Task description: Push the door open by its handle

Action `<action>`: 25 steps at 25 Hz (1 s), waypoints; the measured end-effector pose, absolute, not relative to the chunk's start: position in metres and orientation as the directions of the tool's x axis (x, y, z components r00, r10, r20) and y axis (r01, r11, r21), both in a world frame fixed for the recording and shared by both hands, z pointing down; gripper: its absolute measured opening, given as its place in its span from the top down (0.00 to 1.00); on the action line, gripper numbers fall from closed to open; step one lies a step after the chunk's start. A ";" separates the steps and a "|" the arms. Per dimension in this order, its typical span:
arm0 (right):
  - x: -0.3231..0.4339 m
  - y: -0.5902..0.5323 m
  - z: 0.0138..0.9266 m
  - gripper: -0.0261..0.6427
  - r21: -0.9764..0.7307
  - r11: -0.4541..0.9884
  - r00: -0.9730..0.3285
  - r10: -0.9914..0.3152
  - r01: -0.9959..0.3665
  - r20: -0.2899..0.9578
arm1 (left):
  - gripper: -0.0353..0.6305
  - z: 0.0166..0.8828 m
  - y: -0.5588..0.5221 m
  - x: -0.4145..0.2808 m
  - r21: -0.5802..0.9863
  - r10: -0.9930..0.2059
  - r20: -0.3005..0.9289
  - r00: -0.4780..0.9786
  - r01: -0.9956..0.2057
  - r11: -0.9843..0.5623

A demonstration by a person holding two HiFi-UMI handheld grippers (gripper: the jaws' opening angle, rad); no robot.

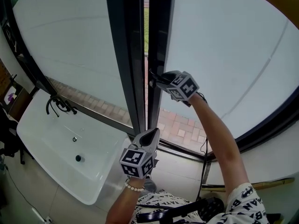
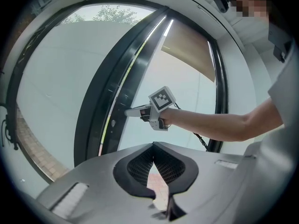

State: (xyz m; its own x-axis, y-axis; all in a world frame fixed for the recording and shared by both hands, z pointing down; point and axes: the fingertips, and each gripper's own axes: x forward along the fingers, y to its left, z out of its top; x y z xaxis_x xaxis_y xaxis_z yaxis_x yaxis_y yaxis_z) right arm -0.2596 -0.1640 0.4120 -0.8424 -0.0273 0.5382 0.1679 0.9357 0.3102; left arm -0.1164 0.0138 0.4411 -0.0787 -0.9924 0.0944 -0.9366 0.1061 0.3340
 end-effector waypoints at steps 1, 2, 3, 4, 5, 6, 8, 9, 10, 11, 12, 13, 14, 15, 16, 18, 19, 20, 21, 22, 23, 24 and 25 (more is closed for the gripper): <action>-0.263 -0.163 0.414 0.69 0.305 0.933 -0.832 -0.011 0.191 0.554 | 0.96 0.443 0.013 -0.116 0.337 -0.992 0.098 -0.076 -0.936 0.105; -0.266 -0.161 0.418 0.69 0.296 0.931 -0.823 0.010 0.216 0.568 | 0.96 0.445 0.013 -0.116 0.340 -0.992 0.102 -0.074 -0.935 0.105; -0.268 -0.158 0.419 0.69 0.289 0.928 -0.816 0.026 0.235 0.578 | 0.96 0.447 0.012 -0.116 0.342 -0.992 0.106 -0.072 -0.934 0.104; -0.270 -0.156 0.420 0.71 0.286 0.927 -0.812 0.034 0.244 0.582 | 0.96 0.449 0.012 -0.115 0.344 -0.992 0.107 -0.071 -0.933 0.104; -0.272 -0.154 0.421 0.78 0.287 0.926 -0.812 0.033 0.244 0.583 | 0.96 0.449 0.012 -0.115 0.347 -0.992 0.107 -0.070 -0.932 0.103; -0.273 -0.154 0.420 0.83 0.291 0.927 -0.814 0.026 0.238 0.581 | 0.96 0.448 0.011 -0.115 0.348 -0.992 0.106 -0.069 -0.932 0.102; -0.276 -0.155 0.420 0.86 0.299 0.926 -0.814 0.015 0.230 0.580 | 0.96 0.447 0.009 -0.116 0.347 -0.992 0.102 -0.068 -0.932 0.100; -0.277 -0.155 0.420 0.87 0.300 0.925 -0.812 0.015 0.233 0.584 | 0.96 0.447 0.007 -0.116 0.347 -0.992 0.102 -0.068 -0.933 0.099; -0.277 -0.155 0.420 0.87 0.301 0.923 -0.808 0.018 0.239 0.589 | 0.96 0.448 0.006 -0.117 0.348 -0.992 0.102 -0.067 -0.932 0.099; -0.277 -0.155 0.420 0.87 0.302 0.921 -0.804 0.021 0.247 0.594 | 0.96 0.448 0.005 -0.117 0.350 -0.993 0.102 -0.067 -0.932 0.099; -0.277 -0.155 0.421 0.87 0.302 0.918 -0.801 0.025 0.255 0.599 | 0.96 0.449 0.004 -0.117 0.351 -0.993 0.102 -0.067 -0.931 0.098; -0.277 -0.154 0.421 0.86 0.301 0.917 -0.798 0.031 0.263 0.602 | 0.96 0.450 0.003 -0.118 0.352 -0.993 0.101 -0.067 -0.931 0.098; -0.277 -0.154 0.421 0.86 0.295 0.916 -0.795 0.039 0.270 0.605 | 0.96 0.450 0.002 -0.119 0.353 -0.993 0.101 -0.067 -0.930 0.098; -0.277 -0.154 0.422 0.86 0.287 0.917 -0.793 0.049 0.276 0.607 | 0.96 0.450 0.001 -0.119 0.354 -0.993 0.100 -0.067 -0.930 0.099; -0.277 -0.154 0.422 0.86 0.276 0.919 -0.791 0.060 0.282 0.609 | 0.96 0.450 -0.001 -0.120 0.355 -0.993 0.099 -0.067 -0.930 0.098; -0.278 -0.154 0.422 0.86 0.252 0.924 -0.789 0.080 0.288 0.610 | 0.96 0.449 -0.004 -0.123 0.355 -0.993 0.094 -0.068 -0.930 0.097; -0.278 -0.154 0.422 0.86 0.241 0.927 -0.789 0.087 0.288 0.609 | 0.96 0.447 -0.006 -0.124 0.355 -0.993 0.092 -0.067 -0.930 0.095; -0.278 -0.155 0.422 0.86 0.235 0.929 -0.789 0.089 0.285 0.608 | 0.96 0.447 -0.009 -0.125 0.354 -0.994 0.091 -0.064 -0.931 0.092; -0.278 -0.157 0.422 0.86 0.237 0.930 -0.790 0.085 0.282 0.608 | 0.96 0.446 -0.011 -0.125 0.353 -0.994 0.090 -0.060 -0.931 0.089; -0.279 -0.159 0.423 0.86 0.246 0.928 -0.790 0.078 0.281 0.607 | 0.96 0.446 -0.014 -0.124 0.351 -0.994 0.089 -0.056 -0.932 0.084; -0.279 -0.160 0.423 0.86 0.255 0.925 -0.791 0.073 0.280 0.607 | 0.96 0.447 -0.017 -0.125 0.349 -0.995 0.089 -0.052 -0.934 0.080; -0.281 -0.162 0.423 0.86 0.259 0.925 -0.792 0.070 0.279 0.606 | 0.96 0.448 -0.020 -0.125 0.346 -0.995 0.088 -0.047 -0.935 0.075; -0.282 -0.164 0.423 0.86 0.257 0.926 -0.794 0.069 0.276 0.604 | 0.96 0.449 -0.022 -0.126 0.344 -0.995 0.089 -0.043 -0.936 0.072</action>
State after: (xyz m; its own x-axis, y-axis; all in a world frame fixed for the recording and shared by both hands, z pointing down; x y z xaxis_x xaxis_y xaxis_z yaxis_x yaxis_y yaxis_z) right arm -0.2817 -0.1636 0.4233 -0.7937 0.0695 0.6043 0.2765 0.9261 0.2567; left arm -0.1257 -0.0222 0.4487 -0.0434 -0.9951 0.0888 -0.9363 0.0715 0.3438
